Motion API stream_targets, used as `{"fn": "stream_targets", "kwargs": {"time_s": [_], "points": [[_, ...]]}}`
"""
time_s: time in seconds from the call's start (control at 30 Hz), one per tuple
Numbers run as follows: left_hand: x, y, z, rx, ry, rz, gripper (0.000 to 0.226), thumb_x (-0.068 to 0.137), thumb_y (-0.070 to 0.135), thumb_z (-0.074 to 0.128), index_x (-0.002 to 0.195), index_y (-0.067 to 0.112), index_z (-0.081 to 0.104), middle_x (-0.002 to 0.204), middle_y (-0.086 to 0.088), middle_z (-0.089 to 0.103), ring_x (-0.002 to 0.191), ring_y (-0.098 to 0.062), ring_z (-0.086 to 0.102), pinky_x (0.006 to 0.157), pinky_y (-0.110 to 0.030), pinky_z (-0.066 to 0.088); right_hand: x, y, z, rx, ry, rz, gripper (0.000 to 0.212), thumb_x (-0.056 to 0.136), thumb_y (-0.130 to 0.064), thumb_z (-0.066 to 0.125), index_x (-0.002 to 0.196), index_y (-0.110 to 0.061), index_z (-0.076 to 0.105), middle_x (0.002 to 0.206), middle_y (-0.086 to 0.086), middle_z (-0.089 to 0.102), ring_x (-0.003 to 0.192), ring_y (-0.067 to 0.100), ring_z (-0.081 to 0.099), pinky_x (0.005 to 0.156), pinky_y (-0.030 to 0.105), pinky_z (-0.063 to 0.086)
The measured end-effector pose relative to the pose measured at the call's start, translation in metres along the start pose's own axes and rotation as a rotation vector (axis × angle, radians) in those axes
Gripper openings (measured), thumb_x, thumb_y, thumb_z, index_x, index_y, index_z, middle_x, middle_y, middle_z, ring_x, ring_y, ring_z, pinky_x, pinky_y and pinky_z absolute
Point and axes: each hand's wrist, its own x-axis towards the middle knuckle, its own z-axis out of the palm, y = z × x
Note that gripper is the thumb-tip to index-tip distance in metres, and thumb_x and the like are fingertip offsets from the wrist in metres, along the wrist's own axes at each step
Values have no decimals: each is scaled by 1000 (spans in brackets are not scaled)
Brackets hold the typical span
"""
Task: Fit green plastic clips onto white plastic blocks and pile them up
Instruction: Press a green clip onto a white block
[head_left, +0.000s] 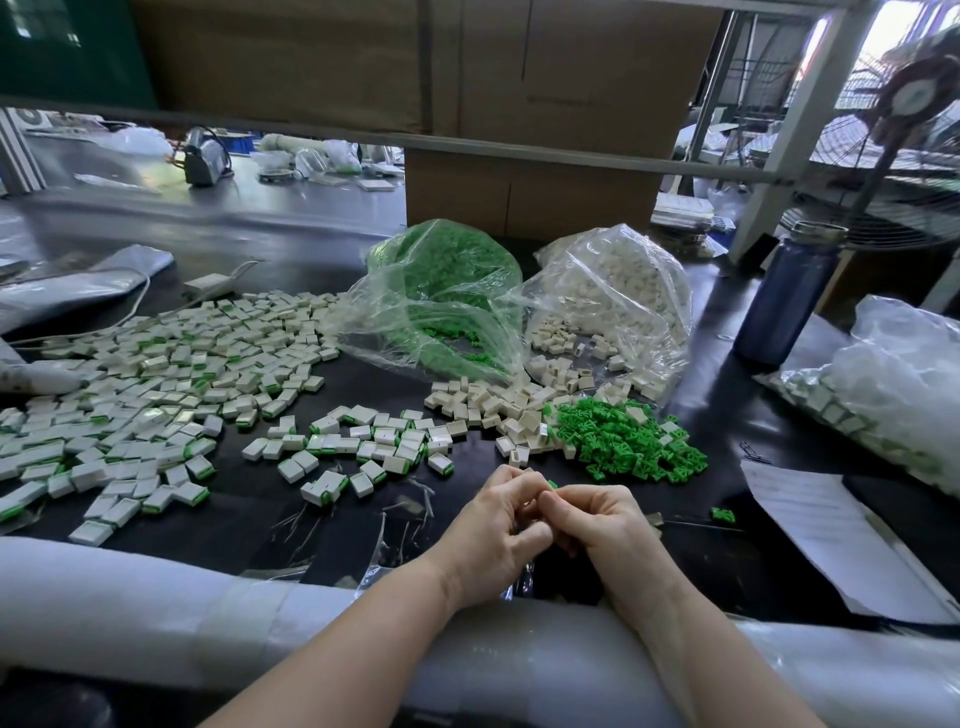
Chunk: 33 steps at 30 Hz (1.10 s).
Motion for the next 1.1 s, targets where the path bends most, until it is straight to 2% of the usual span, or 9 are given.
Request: {"fn": "stream_targets", "kwargs": {"time_s": [0.17,0.23,0.37,0.53,0.7,0.83,0.97,1.03,1.1], "points": [[1,-2,0,-16,-3,0,23,73,21,49,92,14,60,101,-2,45,82,-7,47,79,-16,41,1,1,-1,-25,23,3,20,85,-5,58,72,2,72,47,1,56,41,3,45,41,12,35],[1,-2,0,-22,-7,6,19,76,18,51,92,14,60,102,-4,46,83,-8,47,80,-17,41,1,1,-1,-32,26,6,20,85,-6,58,73,3,71,47,1,55,42,3,44,42,13,34],[0,0,0,-13,-10,-3,25,71,23,47,91,15,59,103,-4,46,85,-9,48,83,-20,42,1,0,-1,-25,22,12,20,81,-11,61,75,5,71,48,2,54,42,4,43,41,13,34],[0,-1,-1,-15,-24,-1,17,79,14,52,93,13,60,103,-4,46,85,-10,48,83,-22,43,0,0,-1,-21,28,19,20,86,-5,58,74,4,71,46,0,55,40,3,44,41,13,34],[-1,2,0,-24,-18,-10,26,73,22,49,94,11,60,99,0,45,85,-9,48,85,-24,43,1,1,0,-17,34,39,20,86,-5,57,74,2,71,49,3,58,42,5,45,41,14,34],[-1,2,-1,-26,-21,-1,18,80,13,53,96,8,60,102,-4,45,87,-11,49,87,-27,44,2,1,0,-13,25,38,19,82,-12,60,73,0,72,52,5,58,45,8,46,44,16,35],[-2,6,0,-26,16,-6,33,70,21,45,96,4,60,99,-5,46,88,-13,50,87,-27,44,1,1,0,21,-3,43,25,73,-23,62,75,-1,73,55,7,58,49,10,48,46,17,37],[-2,7,0,-33,21,-3,34,70,21,45,96,4,59,98,-2,45,86,-12,50,86,-24,43,1,1,0,-5,4,41,28,73,-25,62,77,1,73,60,14,56,55,19,45,48,22,35],[-2,6,0,-27,19,-1,34,70,21,45,96,4,59,97,1,44,86,-11,48,85,-21,41,1,1,0,-25,9,29,27,73,-24,62,75,1,72,57,11,56,52,16,44,46,20,33]]}}
